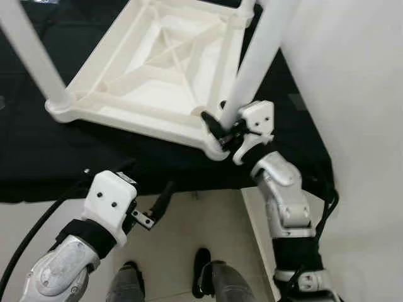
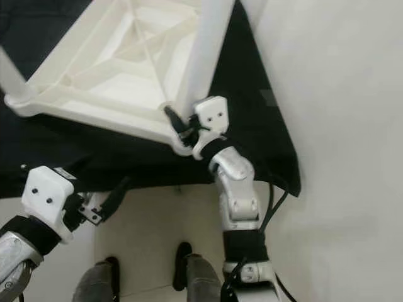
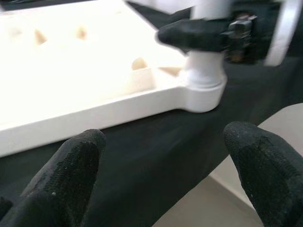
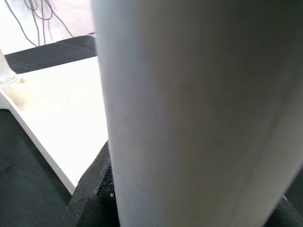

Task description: Building children table

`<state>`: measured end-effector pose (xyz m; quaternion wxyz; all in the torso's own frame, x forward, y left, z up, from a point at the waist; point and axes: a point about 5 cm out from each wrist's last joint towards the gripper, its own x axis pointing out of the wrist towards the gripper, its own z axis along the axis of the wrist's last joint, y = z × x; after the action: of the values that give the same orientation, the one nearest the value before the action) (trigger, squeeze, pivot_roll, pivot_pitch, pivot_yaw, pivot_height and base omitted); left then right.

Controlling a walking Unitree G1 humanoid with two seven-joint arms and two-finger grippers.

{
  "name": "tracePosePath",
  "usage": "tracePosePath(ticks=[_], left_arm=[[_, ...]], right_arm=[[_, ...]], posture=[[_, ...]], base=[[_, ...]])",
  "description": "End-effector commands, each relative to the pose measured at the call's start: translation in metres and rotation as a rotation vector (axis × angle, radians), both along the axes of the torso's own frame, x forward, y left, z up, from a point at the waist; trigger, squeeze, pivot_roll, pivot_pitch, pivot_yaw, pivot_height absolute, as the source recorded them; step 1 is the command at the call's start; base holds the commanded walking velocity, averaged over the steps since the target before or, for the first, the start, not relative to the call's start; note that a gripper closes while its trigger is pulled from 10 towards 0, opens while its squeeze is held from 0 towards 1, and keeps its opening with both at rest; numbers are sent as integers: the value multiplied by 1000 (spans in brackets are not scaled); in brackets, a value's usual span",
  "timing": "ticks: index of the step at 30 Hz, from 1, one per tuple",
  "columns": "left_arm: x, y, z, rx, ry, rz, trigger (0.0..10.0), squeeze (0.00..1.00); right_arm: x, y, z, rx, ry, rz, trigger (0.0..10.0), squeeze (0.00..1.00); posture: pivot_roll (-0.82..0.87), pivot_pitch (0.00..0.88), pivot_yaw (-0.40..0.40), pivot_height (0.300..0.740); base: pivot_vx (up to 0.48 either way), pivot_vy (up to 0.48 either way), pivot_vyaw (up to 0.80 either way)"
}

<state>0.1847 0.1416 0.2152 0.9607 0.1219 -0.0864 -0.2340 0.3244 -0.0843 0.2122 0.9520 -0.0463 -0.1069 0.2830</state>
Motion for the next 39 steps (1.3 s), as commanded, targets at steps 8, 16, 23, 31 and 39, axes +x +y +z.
tracePosePath(ticks=[8, 16, 23, 31, 39], left_arm=[[-3, -4, -4, -7, 20, -32, 10000, 0], [-3, -10, -5, -19, 25, -50, 10000, 0], [-5, -11, -7, -24, 34, -56, 10000, 0], [-4, -8, -4, -18, 23, -40, 10000, 0], [-4, -8, -3, -14, 19, -39, 10000, 0]], right_arm=[[12, 22, -22, -44, 157, 64, 10000, 1000], [18, 25, 18, -19, 31, 405, 10000, 0], [25, 35, 31, -94, -7, 681, 10000, 0], [32, 34, 45, -201, -3, 892, 10000, 0], [42, 28, 50, -252, -7, 907, 0, 0]], posture=[[157, 340, -152, 740], [154, 334, -152, 740], [167, 330, -155, 740], [181, 338, -159, 740], [177, 345, -162, 740]], base=[[0, 0, 0], [0, 0, 0], [0, 0, 0], [0, 0, 0], [0, 0, 0]])
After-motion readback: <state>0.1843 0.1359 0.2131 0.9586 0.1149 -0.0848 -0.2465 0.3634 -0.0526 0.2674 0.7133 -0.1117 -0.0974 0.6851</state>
